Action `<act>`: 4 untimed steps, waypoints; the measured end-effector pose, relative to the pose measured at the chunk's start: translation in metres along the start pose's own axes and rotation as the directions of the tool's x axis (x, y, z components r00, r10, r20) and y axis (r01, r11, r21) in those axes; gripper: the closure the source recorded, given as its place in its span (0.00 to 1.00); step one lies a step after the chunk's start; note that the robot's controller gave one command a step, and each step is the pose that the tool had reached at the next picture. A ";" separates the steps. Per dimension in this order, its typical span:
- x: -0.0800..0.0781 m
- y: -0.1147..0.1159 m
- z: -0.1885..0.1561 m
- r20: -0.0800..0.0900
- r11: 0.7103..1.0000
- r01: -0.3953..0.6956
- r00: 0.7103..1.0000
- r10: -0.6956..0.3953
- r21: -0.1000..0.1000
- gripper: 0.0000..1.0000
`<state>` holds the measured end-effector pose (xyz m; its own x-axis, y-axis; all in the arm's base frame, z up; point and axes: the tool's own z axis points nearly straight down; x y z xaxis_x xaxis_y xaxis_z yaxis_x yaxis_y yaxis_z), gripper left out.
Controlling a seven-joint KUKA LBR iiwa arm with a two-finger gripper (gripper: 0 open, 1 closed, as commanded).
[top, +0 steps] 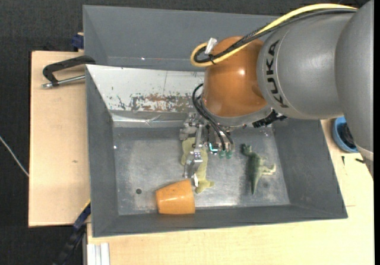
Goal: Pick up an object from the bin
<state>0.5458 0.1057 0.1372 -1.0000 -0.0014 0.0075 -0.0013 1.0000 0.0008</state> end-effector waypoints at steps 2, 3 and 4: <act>-0.008 -0.040 0.064 0.014 0.862 -0.507 0.862 0.507 -0.008 0.00; -0.009 -0.040 0.063 0.011 0.862 -0.507 0.862 0.507 -0.007 0.00; -0.010 -0.039 0.062 0.010 0.863 -0.506 0.862 0.506 -0.007 0.00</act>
Offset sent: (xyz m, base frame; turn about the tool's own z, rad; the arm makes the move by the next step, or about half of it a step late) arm 0.0156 -0.0588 -0.0672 0.5175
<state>0.5557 0.0667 0.0752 -0.8632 0.5048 -0.0029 0.5048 0.8632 0.0040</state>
